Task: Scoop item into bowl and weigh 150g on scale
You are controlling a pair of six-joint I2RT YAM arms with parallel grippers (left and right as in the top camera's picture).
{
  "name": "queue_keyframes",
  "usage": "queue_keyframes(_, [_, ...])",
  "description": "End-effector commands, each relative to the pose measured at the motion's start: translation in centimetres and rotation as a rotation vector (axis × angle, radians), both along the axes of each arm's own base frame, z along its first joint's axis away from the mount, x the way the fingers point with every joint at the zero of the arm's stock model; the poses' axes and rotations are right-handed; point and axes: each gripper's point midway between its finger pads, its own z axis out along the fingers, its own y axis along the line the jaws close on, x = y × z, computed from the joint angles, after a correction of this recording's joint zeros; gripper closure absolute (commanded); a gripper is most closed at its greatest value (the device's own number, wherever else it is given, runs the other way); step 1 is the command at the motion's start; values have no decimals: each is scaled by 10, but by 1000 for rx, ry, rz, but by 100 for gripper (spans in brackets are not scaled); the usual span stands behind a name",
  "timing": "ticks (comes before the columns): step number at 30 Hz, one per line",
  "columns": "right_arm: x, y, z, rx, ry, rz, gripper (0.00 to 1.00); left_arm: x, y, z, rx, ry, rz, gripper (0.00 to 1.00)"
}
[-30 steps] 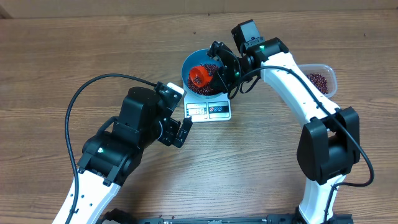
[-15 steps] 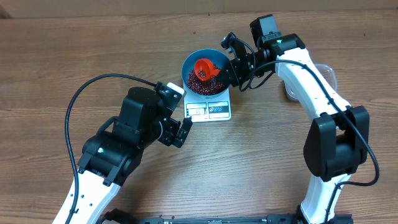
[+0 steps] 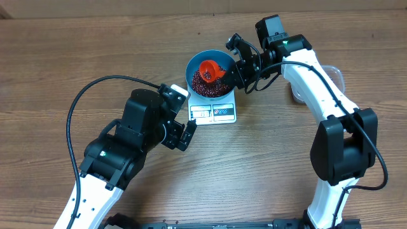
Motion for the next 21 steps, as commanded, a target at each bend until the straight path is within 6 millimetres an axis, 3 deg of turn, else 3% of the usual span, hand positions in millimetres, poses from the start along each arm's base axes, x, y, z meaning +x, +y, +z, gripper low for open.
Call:
queue_keyframes(1, [1,-3,-19,-115,8,-49,96,0,0,7,-7,-23,-14,0])
queue_keyframes(13, [0,-17,-39,-378,-38,-103,96,0,-1,7,-7,-23,-14,0])
queue_keyframes(21, [6,-28,-41,-440,-69,-125,96,0,-1,7,-7,-23,-14,0])
